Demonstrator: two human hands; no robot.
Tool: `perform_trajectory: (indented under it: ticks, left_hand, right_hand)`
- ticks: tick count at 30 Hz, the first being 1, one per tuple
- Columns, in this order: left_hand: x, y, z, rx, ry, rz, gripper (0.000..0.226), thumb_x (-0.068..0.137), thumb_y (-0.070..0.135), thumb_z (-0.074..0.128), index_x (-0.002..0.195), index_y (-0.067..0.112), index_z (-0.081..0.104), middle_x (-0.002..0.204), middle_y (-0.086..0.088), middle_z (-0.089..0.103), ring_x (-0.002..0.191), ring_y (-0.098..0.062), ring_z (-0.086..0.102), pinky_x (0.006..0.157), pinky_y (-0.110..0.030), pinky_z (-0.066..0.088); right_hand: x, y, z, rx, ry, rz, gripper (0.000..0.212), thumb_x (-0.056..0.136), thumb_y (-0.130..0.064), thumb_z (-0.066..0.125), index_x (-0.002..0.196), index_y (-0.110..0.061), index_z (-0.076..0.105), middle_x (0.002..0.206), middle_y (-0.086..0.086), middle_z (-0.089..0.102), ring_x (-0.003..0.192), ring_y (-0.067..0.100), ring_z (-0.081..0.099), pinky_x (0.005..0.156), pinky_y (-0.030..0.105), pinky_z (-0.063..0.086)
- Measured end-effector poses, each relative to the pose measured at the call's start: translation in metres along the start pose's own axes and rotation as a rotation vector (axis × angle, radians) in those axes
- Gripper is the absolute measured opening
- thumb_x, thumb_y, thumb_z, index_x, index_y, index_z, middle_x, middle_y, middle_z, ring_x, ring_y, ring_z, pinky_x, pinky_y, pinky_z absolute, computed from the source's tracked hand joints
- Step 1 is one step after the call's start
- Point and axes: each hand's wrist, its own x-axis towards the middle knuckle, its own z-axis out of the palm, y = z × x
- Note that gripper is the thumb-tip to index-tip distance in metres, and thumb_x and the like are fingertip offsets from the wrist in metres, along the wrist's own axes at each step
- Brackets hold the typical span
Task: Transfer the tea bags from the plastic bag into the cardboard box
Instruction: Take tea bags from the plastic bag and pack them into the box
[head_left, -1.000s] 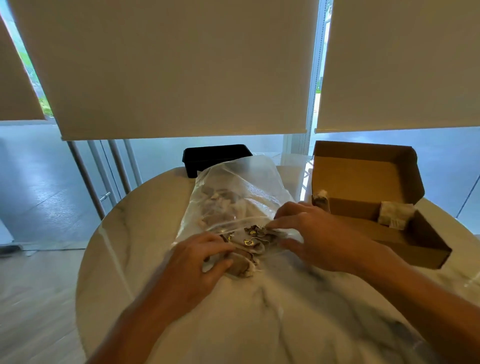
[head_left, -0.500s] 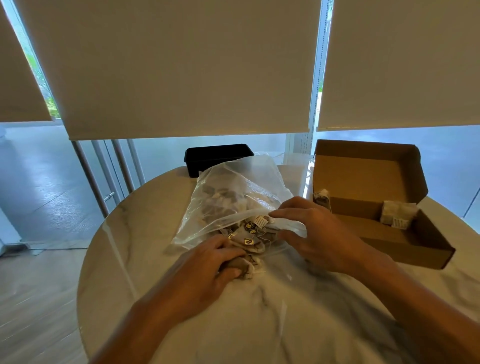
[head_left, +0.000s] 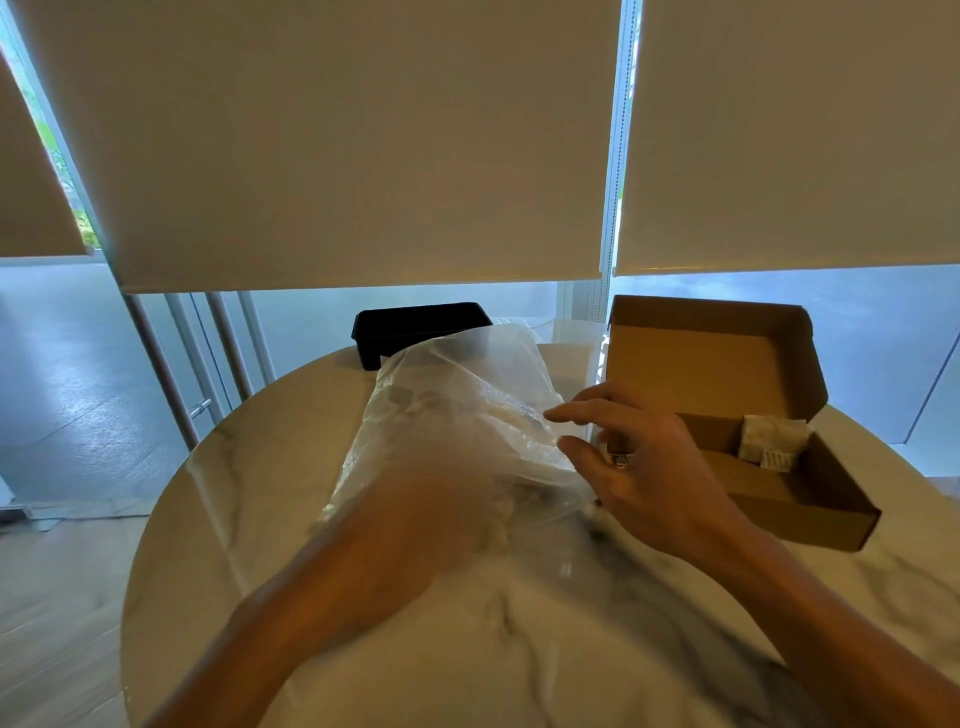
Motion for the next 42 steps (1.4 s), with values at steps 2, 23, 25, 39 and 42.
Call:
perform_trajectory:
  ticks: [2,23,25,39,42]
  left_hand:
    - [0.013,0.008,-0.013,-0.114,0.073,-0.018,0.021,0.076,0.053,0.060,0.092,0.040,0.060,0.091,0.026,0.057,0.090,0.006,0.052,0.071,-0.011,0.038]
    - [0.084,0.003,-0.013,-1.150,0.223,-0.125,0.045,0.064,0.014,0.070,0.108,0.025,0.066,0.117,-0.006,0.065,0.104,-0.023,0.066,0.075,-0.034,0.057]
    - [0.083,0.000,-0.011,-1.173,0.248,-0.150,0.045,0.064,0.012,0.069,0.108,0.026,0.066,0.118,-0.007,0.065,0.104,-0.022,0.066,0.075,-0.032,0.057]
    - [0.079,0.001,0.003,-1.073,0.207,-0.129,0.029,0.070,0.007,0.066,0.098,0.013,0.070,0.102,-0.004,0.073,0.097,-0.020,0.069,0.076,-0.031,0.058]
    - [0.079,0.008,0.006,-1.009,0.202,-0.106,0.025,0.071,0.009,0.066,0.096,0.009,0.070,0.099,-0.004,0.074,0.094,-0.020,0.070,0.072,-0.028,0.058]
  right_hand:
    - [0.003,-0.002,-0.004,0.142,-0.072,0.031,0.039,0.088,-0.018,0.064,0.107,-0.050,0.055,0.109,-0.026,0.054,0.100,-0.006,0.053,0.079,0.007,0.047]
    - [0.031,0.014,-0.029,0.299,-0.534,0.267,0.024,0.072,-0.042,0.057,0.086,-0.030,0.073,0.085,-0.016,0.072,0.081,0.004,0.066,0.069,0.016,0.051]
    - [0.032,0.019,-0.035,0.305,-0.517,0.278,0.020,0.072,-0.039,0.059,0.081,-0.030,0.074,0.081,-0.010,0.072,0.076,0.009,0.067,0.069,0.020,0.051]
    - [0.034,0.016,-0.029,0.139,-0.209,0.192,0.048,0.061,-0.046,0.064,0.106,-0.056,0.050,0.105,-0.020,0.060,0.099,0.001,0.059,0.073,0.016,0.052]
    - [0.031,-0.003,-0.010,0.107,-0.100,0.072,0.039,0.066,-0.051,0.060,0.103,-0.058,0.049,0.103,-0.027,0.056,0.097,-0.006,0.054,0.069,0.009,0.048]
